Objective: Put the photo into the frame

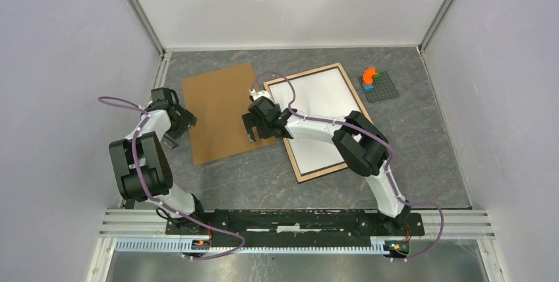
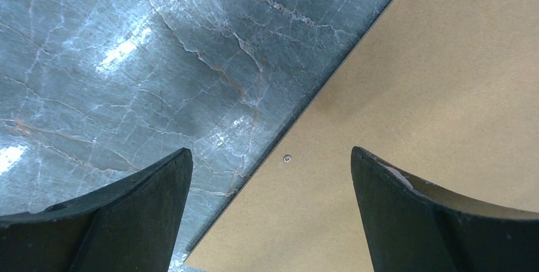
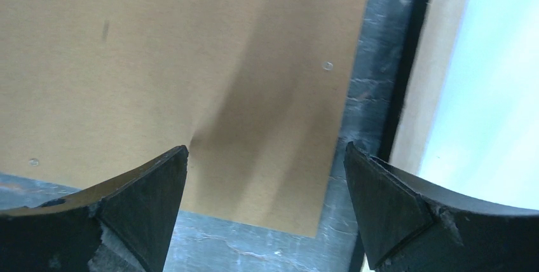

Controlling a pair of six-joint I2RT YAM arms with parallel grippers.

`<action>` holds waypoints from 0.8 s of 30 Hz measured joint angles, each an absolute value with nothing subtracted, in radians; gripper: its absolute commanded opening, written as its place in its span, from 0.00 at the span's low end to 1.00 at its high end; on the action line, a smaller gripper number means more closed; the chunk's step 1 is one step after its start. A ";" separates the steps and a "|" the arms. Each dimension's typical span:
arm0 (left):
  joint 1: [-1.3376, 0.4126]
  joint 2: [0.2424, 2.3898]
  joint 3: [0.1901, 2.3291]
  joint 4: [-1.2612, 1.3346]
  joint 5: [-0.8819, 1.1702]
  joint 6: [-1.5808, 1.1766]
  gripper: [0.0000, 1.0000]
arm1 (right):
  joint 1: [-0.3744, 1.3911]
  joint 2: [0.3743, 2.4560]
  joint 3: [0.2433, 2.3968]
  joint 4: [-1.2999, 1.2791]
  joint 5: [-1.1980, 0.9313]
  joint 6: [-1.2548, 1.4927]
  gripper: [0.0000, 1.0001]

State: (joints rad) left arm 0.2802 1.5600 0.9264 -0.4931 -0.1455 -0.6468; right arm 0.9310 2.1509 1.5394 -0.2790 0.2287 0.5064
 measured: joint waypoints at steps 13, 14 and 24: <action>0.286 1.645 0.952 -0.500 -0.052 -0.648 1.00 | 0.876 2.103 1.410 -0.015 -0.082 0.638 0.89; 0.289 1.645 0.950 -0.498 -0.043 -0.648 1.00 | 0.870 2.091 1.401 -0.015 -0.104 0.646 0.89; 0.245 1.546 0.844 -0.432 0.019 -0.676 1.00 | 0.833 1.827 1.240 0.041 -0.179 0.699 0.88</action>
State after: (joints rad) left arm 0.2447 1.5455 0.8440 -0.4316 0.0193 -0.6762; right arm 0.8330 1.8275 1.2396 0.0406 -0.1791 0.6987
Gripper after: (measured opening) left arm 0.997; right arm 0.882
